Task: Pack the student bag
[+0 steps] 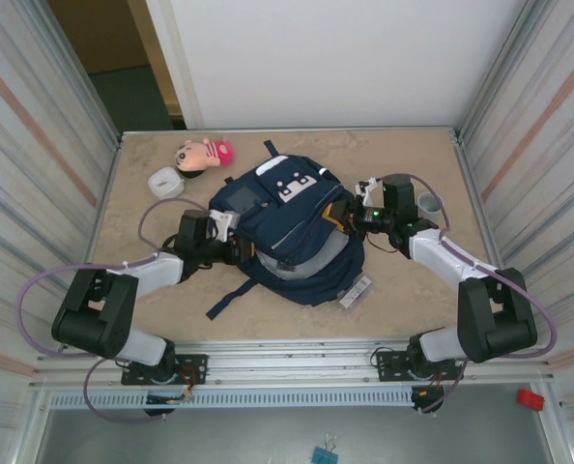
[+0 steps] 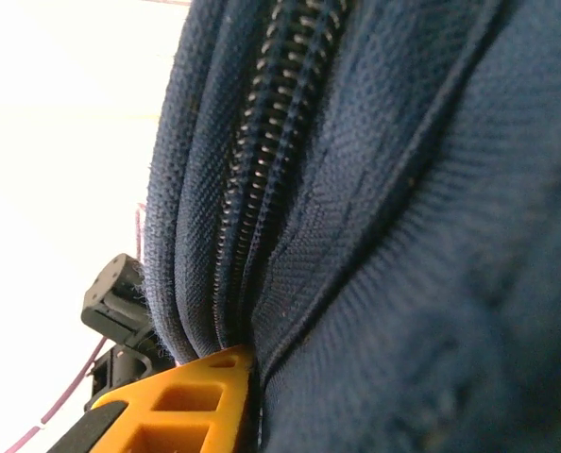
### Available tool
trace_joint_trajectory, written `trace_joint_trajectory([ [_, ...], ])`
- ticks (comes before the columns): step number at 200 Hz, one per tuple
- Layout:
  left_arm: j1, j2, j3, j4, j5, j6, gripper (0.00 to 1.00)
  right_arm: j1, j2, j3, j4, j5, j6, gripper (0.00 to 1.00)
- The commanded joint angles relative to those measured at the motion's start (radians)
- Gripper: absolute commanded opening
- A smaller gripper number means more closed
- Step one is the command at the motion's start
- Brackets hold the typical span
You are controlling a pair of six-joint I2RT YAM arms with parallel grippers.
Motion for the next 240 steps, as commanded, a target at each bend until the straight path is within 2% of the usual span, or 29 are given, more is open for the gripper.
trace_joint_trajectory([
  [1,0.000,-0.005,-0.011,0.027,0.035,0.013,0.30,-0.005,-0.007,0.017,0.015,-0.020,0.005,0.22],
  [42,-0.002,0.031,-0.011,0.051,0.045,0.010,0.27,0.004,-0.007,-0.014,0.055,-0.024,0.028,0.26],
  [66,-0.007,0.036,-0.017,0.070,0.053,0.012,0.33,0.005,-0.009,-0.019,0.055,-0.017,0.024,0.35],
  [80,-0.012,0.038,-0.022,0.096,0.060,0.005,0.33,0.010,-0.009,-0.024,0.052,-0.013,0.026,0.41],
  [113,-0.019,0.044,-0.017,0.101,0.049,-0.004,0.29,0.092,-0.037,-0.087,0.049,0.069,0.036,0.49],
  [148,-0.026,0.042,-0.040,0.126,0.044,-0.026,0.30,0.179,-0.068,-0.170,0.130,0.166,0.099,0.50],
  [174,-0.032,0.028,-0.055,0.135,0.039,-0.028,0.31,0.239,-0.083,-0.192,0.143,0.237,0.111,0.50],
  [195,-0.032,0.014,-0.062,0.134,0.038,-0.029,0.32,0.247,-0.090,-0.202,0.143,0.260,0.114,0.49],
  [207,-0.033,-0.001,-0.066,0.129,0.038,-0.028,0.31,0.240,-0.095,-0.202,0.138,0.262,0.114,0.40],
  [220,-0.032,-0.018,-0.075,0.121,0.037,-0.024,0.25,0.222,-0.103,-0.197,0.137,0.255,0.114,0.30],
  [240,-0.032,-0.052,-0.102,0.120,0.035,-0.023,0.20,0.182,-0.108,-0.171,0.132,0.228,0.111,0.24],
])
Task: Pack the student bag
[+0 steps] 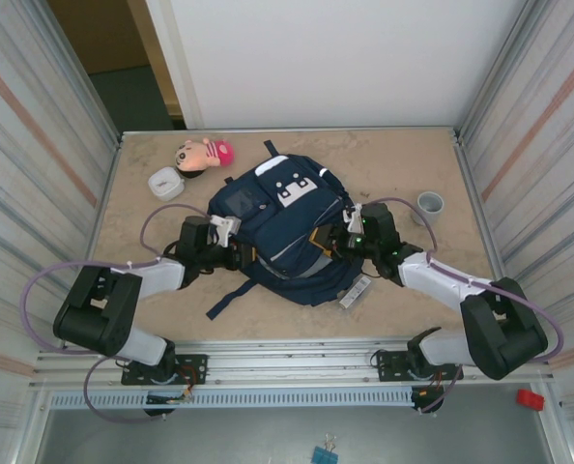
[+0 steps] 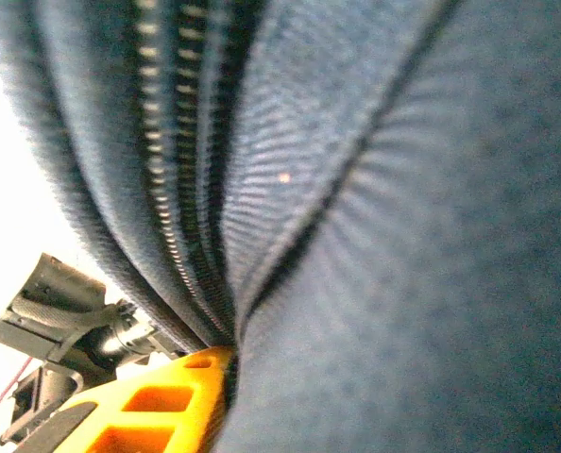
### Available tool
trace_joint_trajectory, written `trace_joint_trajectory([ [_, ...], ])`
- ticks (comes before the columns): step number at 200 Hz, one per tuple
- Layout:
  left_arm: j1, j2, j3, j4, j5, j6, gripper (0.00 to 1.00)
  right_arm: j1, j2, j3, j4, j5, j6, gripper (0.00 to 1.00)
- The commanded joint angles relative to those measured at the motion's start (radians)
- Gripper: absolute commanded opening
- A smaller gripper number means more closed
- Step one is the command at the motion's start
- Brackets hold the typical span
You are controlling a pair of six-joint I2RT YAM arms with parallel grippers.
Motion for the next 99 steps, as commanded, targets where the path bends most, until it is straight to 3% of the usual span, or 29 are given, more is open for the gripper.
trace_joint_trajectory([
  [1,-0.016,-0.059,-0.036,0.014,0.027,0.005,0.20,-0.029,-0.024,0.025,0.010,-0.041,0.001,0.24],
  [65,-0.016,-0.058,-0.064,-0.005,-0.016,0.040,0.14,-0.083,0.016,0.106,0.010,-0.121,-0.002,0.18],
  [99,-0.025,-0.027,-0.052,0.009,-0.001,0.051,0.30,-0.104,0.028,0.124,0.009,-0.143,-0.001,0.17],
])
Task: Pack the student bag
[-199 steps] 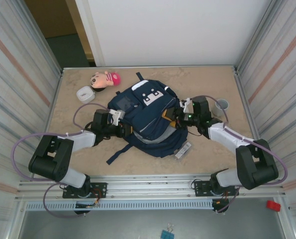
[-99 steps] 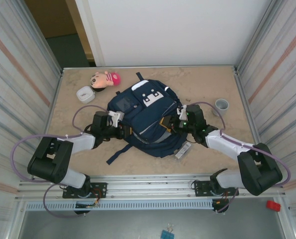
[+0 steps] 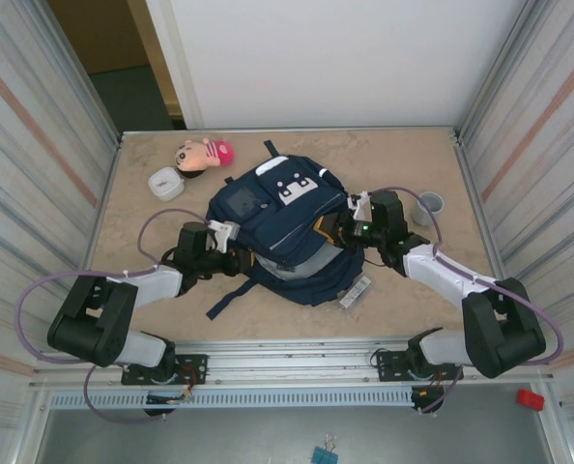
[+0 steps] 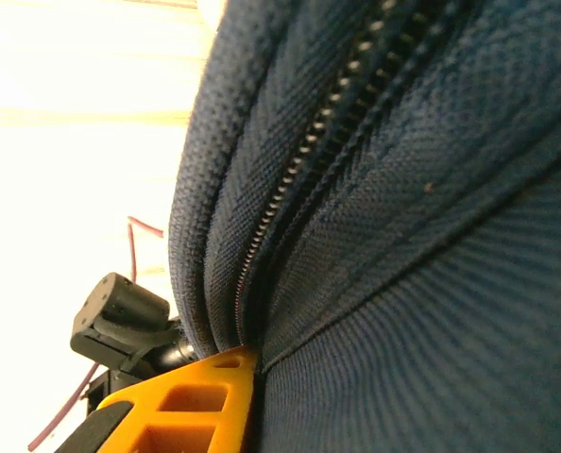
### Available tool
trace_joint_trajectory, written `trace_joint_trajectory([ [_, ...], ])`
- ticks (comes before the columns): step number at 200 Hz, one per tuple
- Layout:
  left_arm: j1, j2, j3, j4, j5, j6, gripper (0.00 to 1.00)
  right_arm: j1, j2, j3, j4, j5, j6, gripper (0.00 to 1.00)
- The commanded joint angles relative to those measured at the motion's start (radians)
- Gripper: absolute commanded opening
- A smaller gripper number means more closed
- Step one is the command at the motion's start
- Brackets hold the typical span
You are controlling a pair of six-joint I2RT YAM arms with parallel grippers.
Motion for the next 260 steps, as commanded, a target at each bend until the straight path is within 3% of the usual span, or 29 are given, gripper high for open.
trace_joint_trajectory([
  [1,-0.014,0.019,0.003,0.000,0.019,0.028,0.30,-0.021,0.014,0.048,0.025,-0.026,0.001,0.17],
  [20,-0.020,0.018,-0.006,-0.003,0.008,0.032,0.29,-0.032,0.026,0.058,0.025,-0.039,0.000,0.17],
  [45,-0.023,0.016,-0.018,-0.015,-0.002,0.039,0.14,-0.037,0.036,0.071,0.025,-0.048,-0.004,0.17],
  [69,-0.032,-0.005,-0.029,-0.012,-0.003,0.045,0.07,-0.039,0.045,0.073,0.025,-0.047,-0.005,0.16],
  [138,-0.108,-0.127,-0.017,-0.093,-0.043,0.108,0.02,-0.050,0.051,0.064,0.041,-0.050,0.002,0.15],
  [152,-0.108,-0.167,-0.017,-0.137,-0.115,0.092,0.11,-0.064,0.047,0.068,0.032,-0.073,-0.002,0.15],
  [169,-0.106,-0.228,-0.015,-0.195,-0.225,0.085,0.39,-0.072,0.036,0.092,-0.024,-0.108,-0.029,0.15],
  [180,-0.104,-0.267,-0.021,-0.211,-0.292,0.091,0.48,-0.071,0.030,0.114,-0.071,-0.124,-0.057,0.16],
  [217,-0.100,-0.327,-0.021,-0.241,-0.422,0.201,0.56,-0.071,0.026,0.149,-0.131,-0.147,-0.094,0.16],
  [260,-0.096,-0.250,0.017,-0.250,-0.394,0.234,0.58,-0.069,0.034,0.158,-0.124,-0.160,-0.096,0.17],
])
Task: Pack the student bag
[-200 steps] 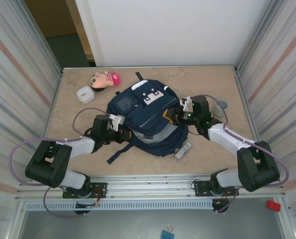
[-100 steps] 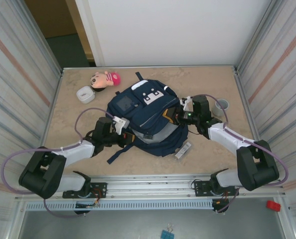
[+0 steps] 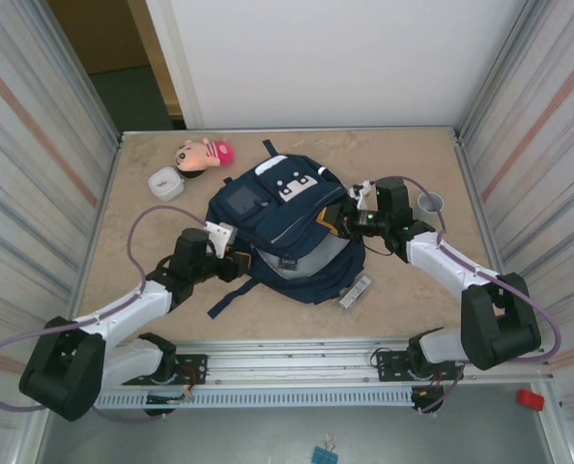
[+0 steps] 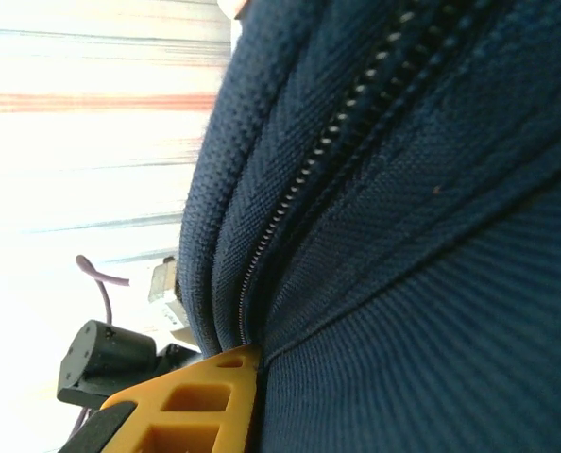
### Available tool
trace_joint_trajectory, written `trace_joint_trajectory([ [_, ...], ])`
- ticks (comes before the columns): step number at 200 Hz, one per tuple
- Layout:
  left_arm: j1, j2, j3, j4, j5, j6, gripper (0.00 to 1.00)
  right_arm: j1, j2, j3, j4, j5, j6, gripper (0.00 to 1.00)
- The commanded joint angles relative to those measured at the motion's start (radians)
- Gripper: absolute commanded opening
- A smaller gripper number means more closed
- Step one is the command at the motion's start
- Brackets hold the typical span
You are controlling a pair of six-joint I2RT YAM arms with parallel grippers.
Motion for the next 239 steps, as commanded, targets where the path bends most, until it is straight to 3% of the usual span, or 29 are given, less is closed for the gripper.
trace_joint_trajectory([
  [1,0.005,0.042,0.037,-0.026,-0.028,0.048,0.58,-0.006,-0.003,0.044,0.005,-0.048,-0.031,0.16],
  [110,-0.007,0.370,0.193,0.098,0.088,0.065,0.58,-0.005,-0.001,0.045,0.008,-0.063,-0.034,0.17],
  [120,-0.010,0.391,0.199,0.109,0.090,0.065,0.54,-0.006,0.000,0.045,0.008,-0.066,-0.034,0.17],
  [153,-0.010,0.391,0.195,0.118,0.125,0.054,0.17,-0.016,-0.003,0.041,0.005,-0.062,-0.037,0.18],
  [170,-0.012,0.358,0.162,0.133,0.165,0.042,0.05,-0.020,-0.001,0.032,0.002,-0.048,-0.036,0.24],
  [207,-0.016,0.286,0.097,0.163,0.221,0.009,0.00,0.024,-0.056,-0.088,0.104,0.029,0.046,0.51],
  [239,-0.017,0.276,0.095,0.162,0.257,0.005,0.00,0.096,-0.122,-0.203,0.179,0.132,0.134,0.57],
])
